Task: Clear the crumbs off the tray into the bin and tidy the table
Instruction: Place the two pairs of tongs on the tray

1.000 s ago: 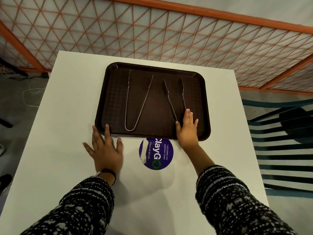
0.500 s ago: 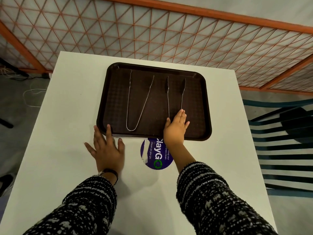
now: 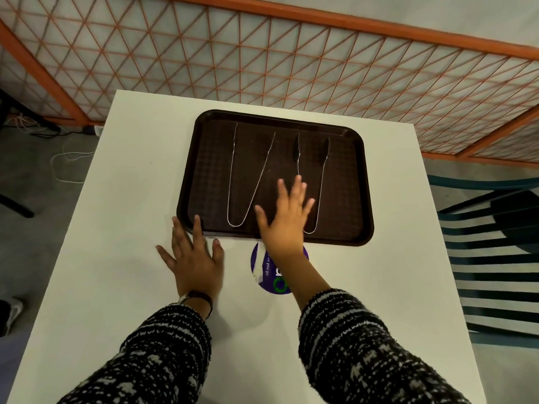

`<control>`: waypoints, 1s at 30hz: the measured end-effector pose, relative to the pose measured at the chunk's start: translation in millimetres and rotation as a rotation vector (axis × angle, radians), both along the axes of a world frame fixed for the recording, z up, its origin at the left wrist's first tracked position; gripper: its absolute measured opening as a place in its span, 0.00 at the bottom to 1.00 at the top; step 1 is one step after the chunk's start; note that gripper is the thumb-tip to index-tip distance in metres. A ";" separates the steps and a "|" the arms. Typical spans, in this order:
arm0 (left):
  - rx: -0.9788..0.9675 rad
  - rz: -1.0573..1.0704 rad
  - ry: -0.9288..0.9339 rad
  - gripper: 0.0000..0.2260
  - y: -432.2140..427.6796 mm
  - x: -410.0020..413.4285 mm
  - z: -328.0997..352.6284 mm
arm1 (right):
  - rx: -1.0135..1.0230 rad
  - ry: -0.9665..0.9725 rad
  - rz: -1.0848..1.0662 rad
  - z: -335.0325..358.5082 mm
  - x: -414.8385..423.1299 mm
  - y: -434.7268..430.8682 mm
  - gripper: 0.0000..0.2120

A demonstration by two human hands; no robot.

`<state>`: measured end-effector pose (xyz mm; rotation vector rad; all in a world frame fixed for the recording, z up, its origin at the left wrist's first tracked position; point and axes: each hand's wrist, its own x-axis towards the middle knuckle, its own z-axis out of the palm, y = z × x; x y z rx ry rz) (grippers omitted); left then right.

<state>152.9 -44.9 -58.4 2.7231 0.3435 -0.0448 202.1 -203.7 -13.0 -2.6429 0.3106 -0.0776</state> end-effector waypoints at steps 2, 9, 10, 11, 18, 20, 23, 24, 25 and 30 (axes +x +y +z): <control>0.013 -0.003 -0.001 0.27 -0.2 -0.4 -0.8 | 0.072 0.050 0.096 -1.3 4.1 23.3 0.35; 0.024 -0.001 0.026 0.28 0.5 0.8 -2.1 | 0.083 0.221 0.062 -16.7 19.1 58.0 0.46; 0.025 -0.002 0.028 0.29 0.8 0.8 -2.3 | 0.063 0.228 0.062 -18.0 19.7 58.5 0.45; 0.026 -0.004 0.028 0.29 0.9 0.9 -2.7 | 0.051 0.232 0.063 -18.9 19.8 58.6 0.45; 0.027 -0.007 0.029 0.28 1.4 0.9 -3.8 | 0.072 0.249 0.051 -15.8 19.1 57.4 0.40; 0.028 -0.010 0.023 0.28 1.5 0.7 -4.2 | 0.101 0.254 0.046 -15.1 19.7 56.1 0.40; 0.024 -0.012 0.022 0.28 2.0 1.5 -5.4 | 0.108 0.255 0.044 -15.5 20.0 56.2 0.40; 0.023 -0.014 0.023 0.28 2.0 1.7 -5.6 | 0.107 0.255 0.043 -16.0 20.2 56.3 0.40; 0.024 -0.016 0.025 0.28 2.2 1.6 -5.2 | 0.106 0.255 0.042 -16.3 20.2 56.4 0.40; 0.024 -0.020 0.020 0.28 3.5 2.0 -6.4 | 0.154 0.229 0.037 -15.2 21.2 56.3 0.41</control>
